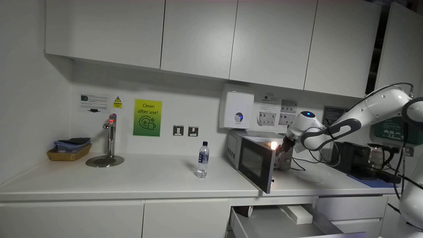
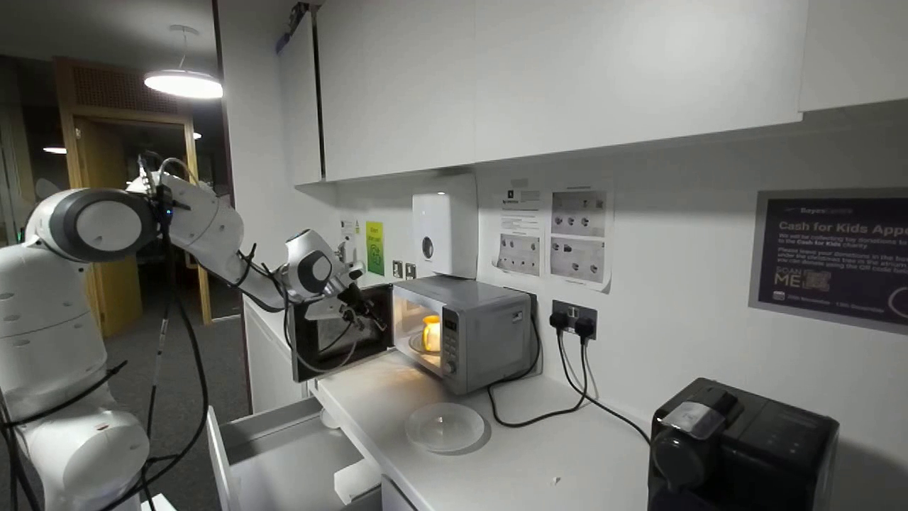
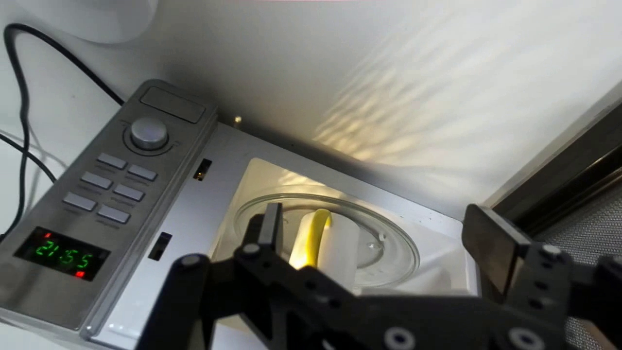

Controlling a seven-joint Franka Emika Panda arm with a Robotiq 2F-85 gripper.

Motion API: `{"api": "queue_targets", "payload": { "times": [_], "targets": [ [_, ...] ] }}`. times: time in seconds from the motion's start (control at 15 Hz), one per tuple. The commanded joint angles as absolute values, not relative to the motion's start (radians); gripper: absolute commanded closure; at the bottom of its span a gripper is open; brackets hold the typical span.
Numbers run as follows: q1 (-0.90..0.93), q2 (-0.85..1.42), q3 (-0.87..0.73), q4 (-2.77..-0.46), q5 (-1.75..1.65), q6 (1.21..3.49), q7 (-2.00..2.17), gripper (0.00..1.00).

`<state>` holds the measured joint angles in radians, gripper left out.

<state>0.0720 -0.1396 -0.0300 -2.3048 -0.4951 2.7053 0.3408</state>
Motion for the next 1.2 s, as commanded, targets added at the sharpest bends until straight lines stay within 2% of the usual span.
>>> {"api": "queue_targets", "payload": {
  "times": [0.0, 0.47, 1.13],
  "targets": [
    [0.006, -0.284, 0.017, -2.374, -0.485, 2.637, 0.335, 0.0],
    [-0.059, -0.378, 0.064, -2.329, -0.467, 2.581, 0.294, 0.0],
    [0.008, -0.262, 0.092, -2.137, -0.317, 2.549, 0.096, 0.0]
  ]
}}
